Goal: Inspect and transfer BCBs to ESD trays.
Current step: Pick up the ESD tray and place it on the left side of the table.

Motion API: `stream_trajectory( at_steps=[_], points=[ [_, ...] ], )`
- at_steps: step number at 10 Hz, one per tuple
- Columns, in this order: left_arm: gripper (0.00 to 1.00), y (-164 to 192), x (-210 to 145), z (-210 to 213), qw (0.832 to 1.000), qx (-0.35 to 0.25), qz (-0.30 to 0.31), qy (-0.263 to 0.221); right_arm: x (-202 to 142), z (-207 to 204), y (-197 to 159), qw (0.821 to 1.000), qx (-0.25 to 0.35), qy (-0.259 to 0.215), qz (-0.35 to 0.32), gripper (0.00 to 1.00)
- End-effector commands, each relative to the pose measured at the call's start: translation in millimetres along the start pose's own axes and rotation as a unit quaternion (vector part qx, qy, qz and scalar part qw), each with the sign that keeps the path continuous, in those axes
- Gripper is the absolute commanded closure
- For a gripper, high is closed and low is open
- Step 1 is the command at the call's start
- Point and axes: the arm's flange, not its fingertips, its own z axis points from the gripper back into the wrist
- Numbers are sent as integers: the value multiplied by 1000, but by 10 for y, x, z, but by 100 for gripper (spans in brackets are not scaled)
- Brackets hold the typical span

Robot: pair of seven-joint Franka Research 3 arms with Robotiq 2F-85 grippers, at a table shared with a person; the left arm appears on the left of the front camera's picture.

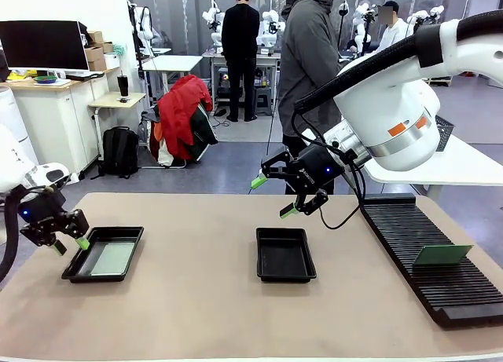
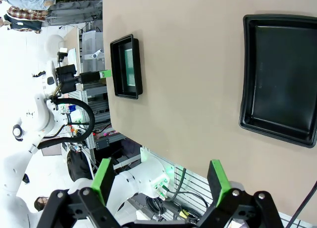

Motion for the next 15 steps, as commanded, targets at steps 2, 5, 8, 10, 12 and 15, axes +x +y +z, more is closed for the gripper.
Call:
stream_trajectory(
  at_steps=[2,5,8,10,12,15],
  points=[
    [0,-139,-188,381,999,42,0,15,4,-2,3,1000,-2,0,-2,0],
    [0,-306,-301,783,996,89,-11,10,4,-2,3,1000,-2,0,-2,0],
    [0,-454,-359,1059,992,129,-9,10,4,-2,3,1000,-2,0,-2,0],
    [0,-519,-355,1138,990,138,-6,9,4,-2,3,1000,-2,0,-2,0],
    [0,-513,-353,1116,992,123,-17,1,4,-2,3,1000,-2,0,-2,0],
    [0,-513,-353,1116,992,123,-17,1,4,-2,3,1000,-2,0,-2,0]
  ],
)
